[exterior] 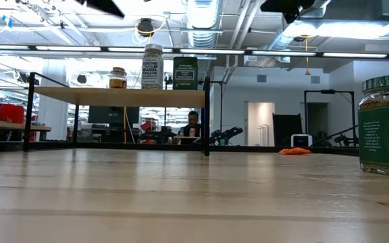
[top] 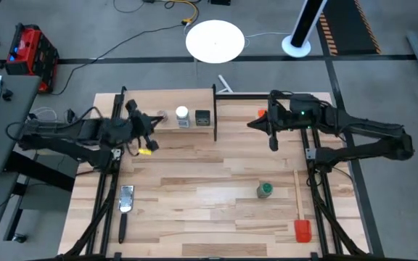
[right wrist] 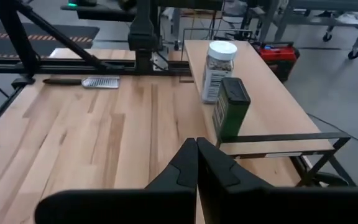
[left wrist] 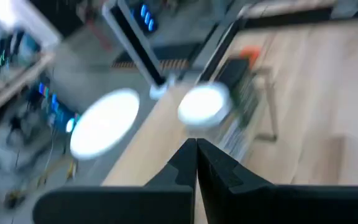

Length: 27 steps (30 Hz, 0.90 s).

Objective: Shelf spices
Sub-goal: Put the green seasoning bottle on the shelf

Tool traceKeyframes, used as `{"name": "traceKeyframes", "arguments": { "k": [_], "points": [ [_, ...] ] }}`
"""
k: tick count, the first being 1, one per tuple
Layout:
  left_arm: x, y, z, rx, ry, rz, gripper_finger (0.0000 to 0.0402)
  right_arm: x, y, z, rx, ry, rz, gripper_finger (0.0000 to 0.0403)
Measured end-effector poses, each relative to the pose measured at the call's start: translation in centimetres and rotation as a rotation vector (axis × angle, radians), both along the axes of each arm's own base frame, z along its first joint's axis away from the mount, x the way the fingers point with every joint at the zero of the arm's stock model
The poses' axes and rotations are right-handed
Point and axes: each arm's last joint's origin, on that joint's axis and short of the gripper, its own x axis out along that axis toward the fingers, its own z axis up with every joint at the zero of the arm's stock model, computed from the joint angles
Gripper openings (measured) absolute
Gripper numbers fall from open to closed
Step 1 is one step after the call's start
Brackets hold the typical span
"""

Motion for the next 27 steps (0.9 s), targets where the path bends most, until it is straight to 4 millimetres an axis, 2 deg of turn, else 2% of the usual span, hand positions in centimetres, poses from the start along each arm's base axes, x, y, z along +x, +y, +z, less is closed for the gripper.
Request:
{"name": "traceKeyframes", "arguments": {
  "k": [8,11,13,19,21,27],
  "points": [
    [-1.0,3.8,-0.9,-0.098,0.065,0.160,0.0000,2.5,0.2,-1.7,0.012,0.051,0.033,0.0007],
    [-1.2,4.3,-0.9,-0.178,0.042,0.085,0.0000,3.5,0.0,-2.8,0.022,0.104,0.031,0.0007],
    [-0.9,4.0,-0.9,-0.254,0.032,-0.073,0.0000,3.9,-0.1,-3.6,0.035,0.158,0.030,0.0008],
    [1.0,0.5,-0.9,-0.510,0.023,-0.764,0.0000,3.2,0.4,-5.3,0.059,0.344,0.058,0.0008],
    [2.3,-1.2,-1.1,-0.508,0.031,-0.860,0.0000,2.5,0.9,-5.4,0.082,0.409,0.065,0.0008],
    [6.7,-6.2,-2.5,-0.325,0.048,-0.912,0.0000,0.8,2.7,-5.3,0.151,0.564,0.093,0.0008]
  ]
}}
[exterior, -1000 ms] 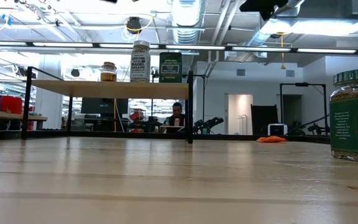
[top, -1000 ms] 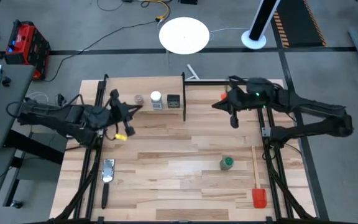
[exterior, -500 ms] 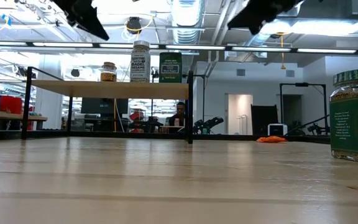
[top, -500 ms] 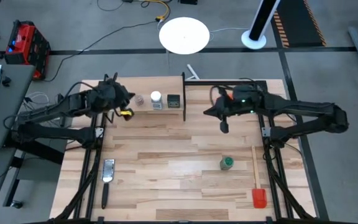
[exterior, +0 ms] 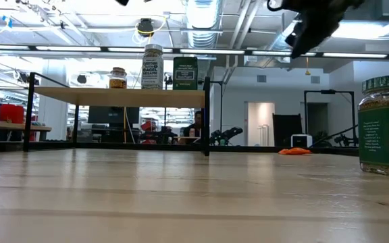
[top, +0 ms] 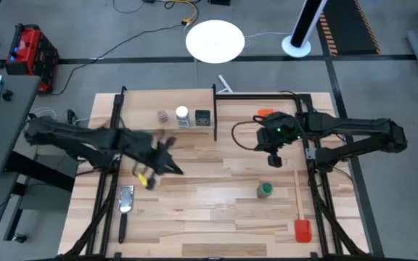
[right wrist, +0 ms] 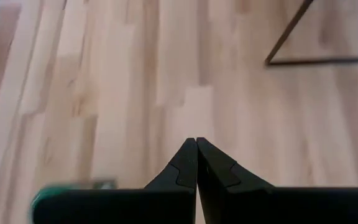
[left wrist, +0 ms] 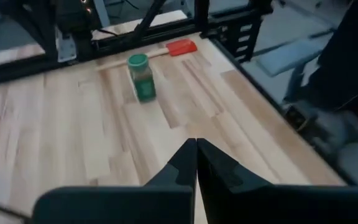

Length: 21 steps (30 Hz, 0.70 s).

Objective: Shelf spices
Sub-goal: Put the green seasoning bottle on the shelf

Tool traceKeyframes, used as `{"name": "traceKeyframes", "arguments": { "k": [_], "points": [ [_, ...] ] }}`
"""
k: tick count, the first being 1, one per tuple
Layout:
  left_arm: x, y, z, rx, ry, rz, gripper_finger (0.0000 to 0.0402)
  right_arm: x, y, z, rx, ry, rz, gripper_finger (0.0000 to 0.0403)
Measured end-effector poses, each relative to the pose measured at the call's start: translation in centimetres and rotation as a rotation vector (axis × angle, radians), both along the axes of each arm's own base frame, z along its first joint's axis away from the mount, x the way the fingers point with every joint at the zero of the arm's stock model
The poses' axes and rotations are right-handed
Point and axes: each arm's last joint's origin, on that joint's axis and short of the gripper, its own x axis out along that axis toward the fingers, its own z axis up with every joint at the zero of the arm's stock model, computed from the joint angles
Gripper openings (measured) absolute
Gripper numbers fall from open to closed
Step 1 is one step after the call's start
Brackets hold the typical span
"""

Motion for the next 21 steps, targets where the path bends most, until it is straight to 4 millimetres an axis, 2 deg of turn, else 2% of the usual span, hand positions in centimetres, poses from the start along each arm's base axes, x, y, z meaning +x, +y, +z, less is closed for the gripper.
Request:
{"name": "traceKeyframes", "arguments": {
  "k": [5,10,14,17,21],
  "points": [
    [2.7,-2.5,-2.1,0.124,-0.010,0.071,0.0000,-1.2,1.7,-0.7,0.041,0.158,0.038,0.0008],
    [4.5,-3.1,-3.7,0.174,-0.010,0.123,0.0000,-2.2,3.7,-1.2,0.096,0.285,0.043,0.0008],
    [5.8,-3.2,-4.6,0.214,-0.023,0.128,0.0000,-2.7,5.6,-1.4,0.110,0.317,0.097,0.0012],
    [6.5,-3.2,-4.9,0.247,-0.061,0.119,0.0000,-3.1,6.8,-1.5,0.113,0.335,0.136,0.0032],
    [7.2,-2.8,-5.1,0.283,-0.087,0.120,0.0000,-3.1,7.5,-1.5,0.158,0.352,0.062,0.0081]
  ]
}}
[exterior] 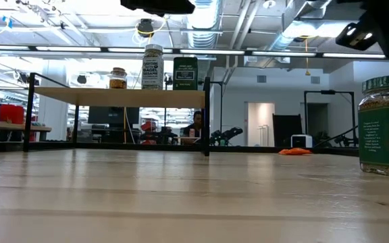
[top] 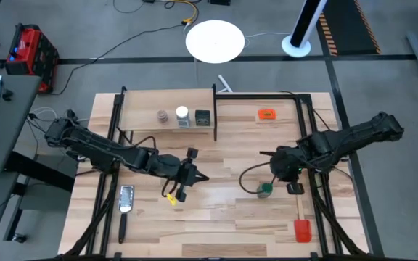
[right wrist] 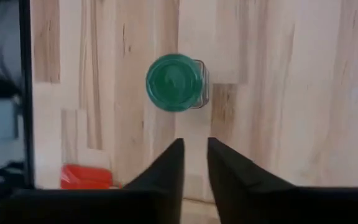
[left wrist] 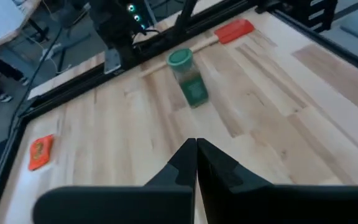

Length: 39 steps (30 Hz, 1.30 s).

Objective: Shelf spices
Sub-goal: Put the green seasoning bottle on the shelf

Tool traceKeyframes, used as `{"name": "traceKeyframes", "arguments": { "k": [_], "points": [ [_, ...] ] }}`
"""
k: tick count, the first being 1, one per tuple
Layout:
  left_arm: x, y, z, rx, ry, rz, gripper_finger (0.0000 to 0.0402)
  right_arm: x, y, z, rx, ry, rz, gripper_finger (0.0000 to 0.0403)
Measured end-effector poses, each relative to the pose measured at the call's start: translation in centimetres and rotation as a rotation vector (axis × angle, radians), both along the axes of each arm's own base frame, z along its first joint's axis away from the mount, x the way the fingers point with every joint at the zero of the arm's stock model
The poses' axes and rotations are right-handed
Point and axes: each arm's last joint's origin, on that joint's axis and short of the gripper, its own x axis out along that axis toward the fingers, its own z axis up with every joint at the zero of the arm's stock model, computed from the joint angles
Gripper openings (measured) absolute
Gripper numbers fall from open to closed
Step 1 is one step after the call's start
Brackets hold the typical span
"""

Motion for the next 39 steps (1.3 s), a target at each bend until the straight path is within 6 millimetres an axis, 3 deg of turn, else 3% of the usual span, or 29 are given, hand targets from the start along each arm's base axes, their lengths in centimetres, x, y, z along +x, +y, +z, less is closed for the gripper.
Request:
{"name": "traceKeyframes", "arguments": {
  "k": [4,9,12,28,39],
  "points": [
    [0.3,1.0,0.2,-0.007,-0.015,0.050,0.0000,0.8,0.3,-0.3,0.030,0.004,-0.078,0.0147],
    [0.4,1.6,0.2,-0.019,-0.018,0.088,0.0000,1.9,1.0,-1.4,0.005,0.048,-0.044,0.0236],
    [0.4,1.6,0.2,-0.008,-0.019,0.082,0.0000,2.5,1.2,-2.2,-0.010,0.082,-0.041,0.0264],
    [0.6,2.3,0.5,0.050,-0.049,0.081,0.0000,5.4,3.7,-6.0,-0.039,0.154,0.014,0.0270],
    [0.7,2.7,0.4,0.069,-0.047,0.074,0.0000,6.1,3.4,-6.6,-0.050,0.164,-0.046,0.0270]
  ]
}}
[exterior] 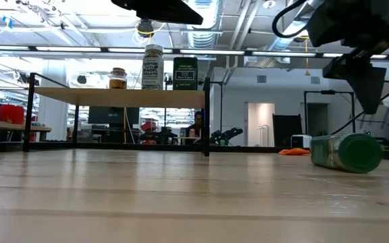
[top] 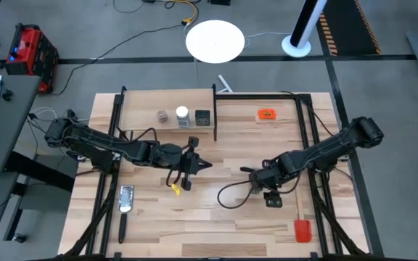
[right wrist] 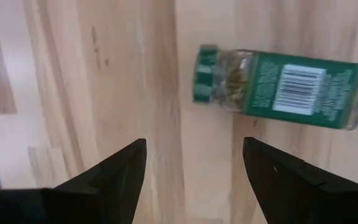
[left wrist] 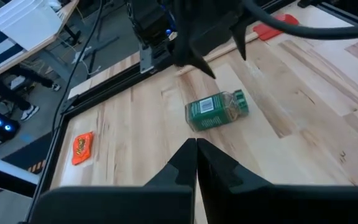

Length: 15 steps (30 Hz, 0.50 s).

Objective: Shelf spices
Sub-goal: Put the green seasoning bottle on the shelf

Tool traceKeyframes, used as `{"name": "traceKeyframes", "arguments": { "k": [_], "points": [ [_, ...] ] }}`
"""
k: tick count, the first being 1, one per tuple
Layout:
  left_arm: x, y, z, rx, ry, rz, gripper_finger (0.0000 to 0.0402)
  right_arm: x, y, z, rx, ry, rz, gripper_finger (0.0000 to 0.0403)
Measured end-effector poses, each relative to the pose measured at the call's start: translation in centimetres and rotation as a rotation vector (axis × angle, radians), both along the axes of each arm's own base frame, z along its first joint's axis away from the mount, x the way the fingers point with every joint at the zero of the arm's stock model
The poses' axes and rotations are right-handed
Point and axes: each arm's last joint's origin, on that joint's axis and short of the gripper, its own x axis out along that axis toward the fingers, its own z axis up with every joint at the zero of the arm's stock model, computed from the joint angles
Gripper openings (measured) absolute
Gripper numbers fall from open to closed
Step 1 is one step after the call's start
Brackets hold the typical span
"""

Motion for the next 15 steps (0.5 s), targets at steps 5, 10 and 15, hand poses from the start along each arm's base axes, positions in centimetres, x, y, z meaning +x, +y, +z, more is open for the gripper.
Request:
{"name": "traceKeyframes", "arguments": {
  "k": [5,10,15],
  "points": [
    [0.0,-0.1,-0.1,0.030,0.014,-0.035,0.0000,-0.4,-1.3,-0.1,-0.097,0.050,-0.088,0.0270],
    [0.0,-0.2,0.0,0.042,0.002,-0.107,0.0000,-0.4,-2.2,-0.4,-0.210,0.038,-0.225,0.0270],
    [0.9,0.8,-1.0,0.007,0.025,-0.053,0.0000,-0.8,-2.3,-1.6,-0.256,0.029,-0.287,0.0266]
  ]
}}
